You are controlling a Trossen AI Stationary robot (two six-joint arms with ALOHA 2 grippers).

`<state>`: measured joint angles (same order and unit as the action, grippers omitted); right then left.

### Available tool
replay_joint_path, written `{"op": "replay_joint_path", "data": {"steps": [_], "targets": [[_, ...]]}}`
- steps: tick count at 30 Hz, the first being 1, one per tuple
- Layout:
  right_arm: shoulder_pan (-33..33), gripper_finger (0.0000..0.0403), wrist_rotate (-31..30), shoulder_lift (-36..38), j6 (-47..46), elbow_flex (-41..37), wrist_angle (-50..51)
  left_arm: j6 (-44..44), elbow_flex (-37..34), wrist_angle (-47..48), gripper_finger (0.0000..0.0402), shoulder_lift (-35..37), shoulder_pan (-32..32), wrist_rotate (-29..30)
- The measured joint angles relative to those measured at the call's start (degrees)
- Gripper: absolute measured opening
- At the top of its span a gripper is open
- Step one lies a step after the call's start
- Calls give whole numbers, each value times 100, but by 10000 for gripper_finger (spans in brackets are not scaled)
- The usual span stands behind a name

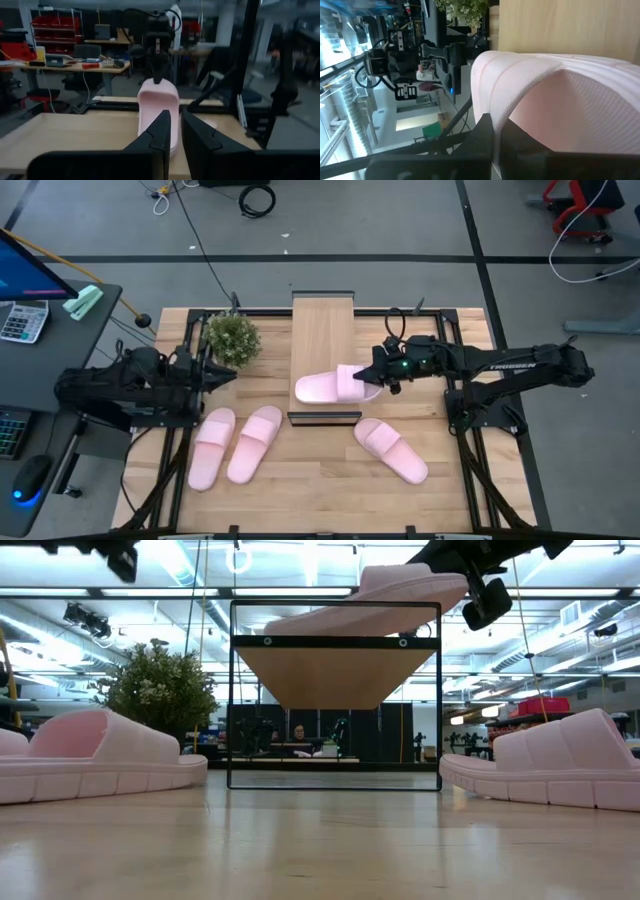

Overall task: Pick and place slides into the shelf
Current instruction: Put the pink slide on the shelf

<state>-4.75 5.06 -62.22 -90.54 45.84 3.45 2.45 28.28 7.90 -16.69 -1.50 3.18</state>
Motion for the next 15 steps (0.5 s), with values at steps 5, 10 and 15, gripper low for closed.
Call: {"op": "replay_joint_path", "data": {"steps": [5,10,15], "targets": [[0,7,29,0,32,-11,-36,-167,424,568,48,-443,0,-6],[0,7,101,-2,-100,-271,-383,-167,504,618,48,-622,0,-5],[0,7,129,-2,-264,-630,-763,-159,504,637,48,-653,0,-6]]}}
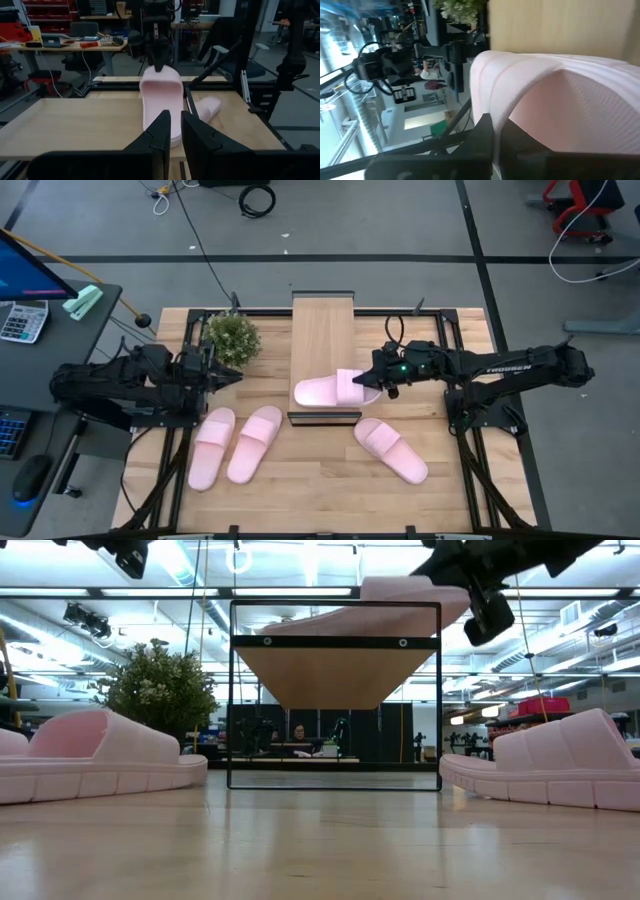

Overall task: Pick and place slides into the shelf
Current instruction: Put the pink slide on the shelf

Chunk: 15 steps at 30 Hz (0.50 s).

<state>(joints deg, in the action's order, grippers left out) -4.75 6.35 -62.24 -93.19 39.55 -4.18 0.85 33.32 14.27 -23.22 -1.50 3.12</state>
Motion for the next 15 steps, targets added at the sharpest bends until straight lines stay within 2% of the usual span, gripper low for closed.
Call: {"op": "replay_joint_path", "data": {"steps": [15], "targets": [[-54,7,311,4,137,-277,-173,38,0,-9,48,-2,4,2]]}}
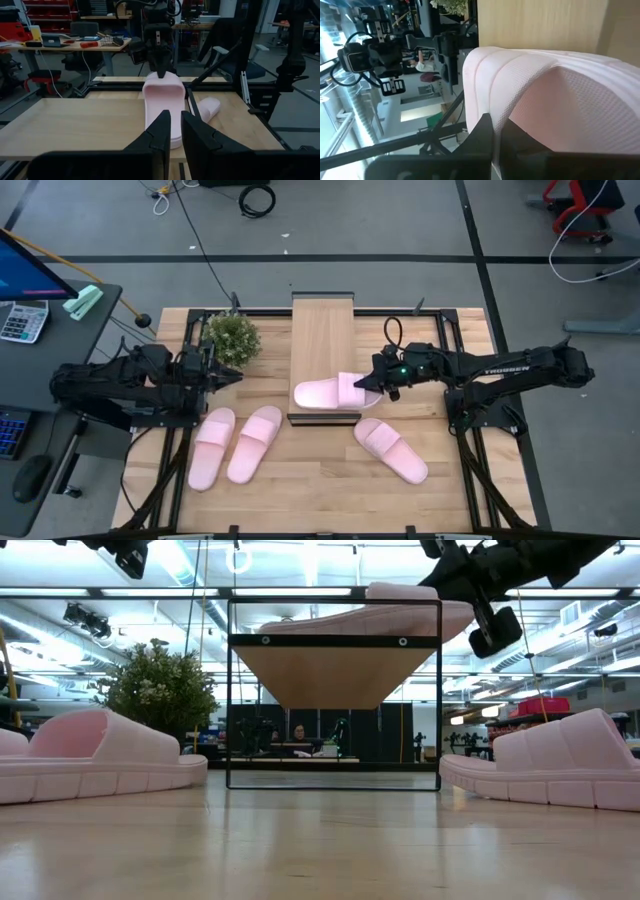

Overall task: Pick and place slides into the shelf
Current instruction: Put the pink slide on the shelf

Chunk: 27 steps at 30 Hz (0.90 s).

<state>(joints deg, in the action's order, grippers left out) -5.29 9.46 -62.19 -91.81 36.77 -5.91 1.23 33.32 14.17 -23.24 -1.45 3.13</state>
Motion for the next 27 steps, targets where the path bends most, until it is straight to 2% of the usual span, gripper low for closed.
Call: {"op": "replay_joint_path", "data": {"steps": [11,18,27], "targets": [[-449,7,583,0,238,-7,-251,4,0,14,48,0,0,0],[-471,7,880,-2,239,-9,-252,7,0,37,48,0,0,0],[-471,7,913,-2,241,-9,-166,0,0,37,48,0,0,0]]}}
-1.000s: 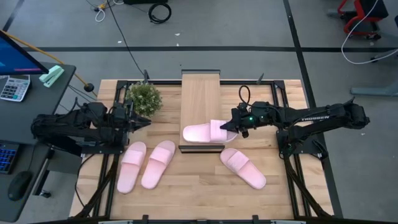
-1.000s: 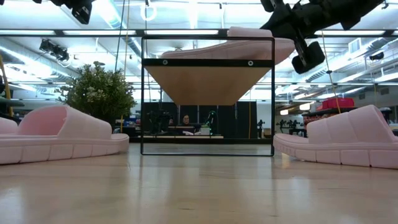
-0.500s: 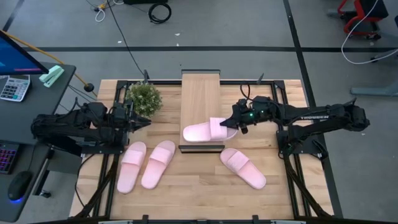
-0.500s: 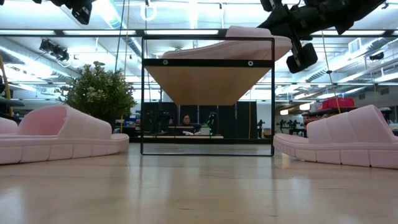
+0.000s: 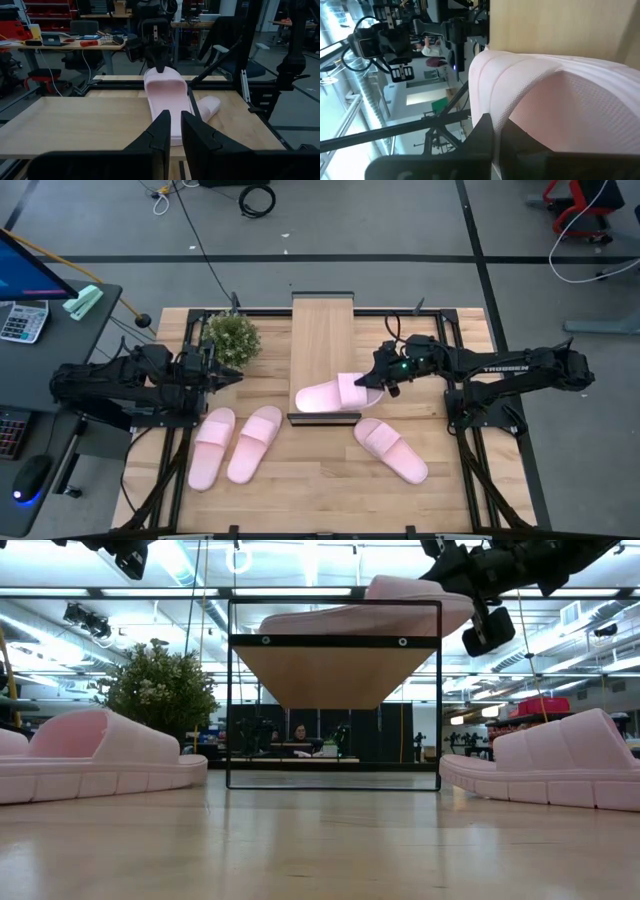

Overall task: Pick and place slides into the shelf
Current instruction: Put the pink slide on the shelf

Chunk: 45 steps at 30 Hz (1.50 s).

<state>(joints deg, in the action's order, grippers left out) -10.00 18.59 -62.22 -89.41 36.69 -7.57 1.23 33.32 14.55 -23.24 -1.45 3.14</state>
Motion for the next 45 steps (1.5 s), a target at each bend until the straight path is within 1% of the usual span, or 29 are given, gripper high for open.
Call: {"op": "replay_joint_path", "data": {"steps": [4,12,28,36,45], "targets": [[0,7,-2,0,41,0,193,-4,0,-1,48,0,0,0],[0,7,-26,0,108,0,210,-11,-2,-2,48,0,0,2],[2,7,-284,0,57,0,25,-13,-2,-4,48,0,0,2],[4,7,-250,-2,56,0,159,-13,-2,-4,48,0,0,4],[262,7,-157,-138,-99,7,205,-11,-4,-4,48,0,0,4]]}}
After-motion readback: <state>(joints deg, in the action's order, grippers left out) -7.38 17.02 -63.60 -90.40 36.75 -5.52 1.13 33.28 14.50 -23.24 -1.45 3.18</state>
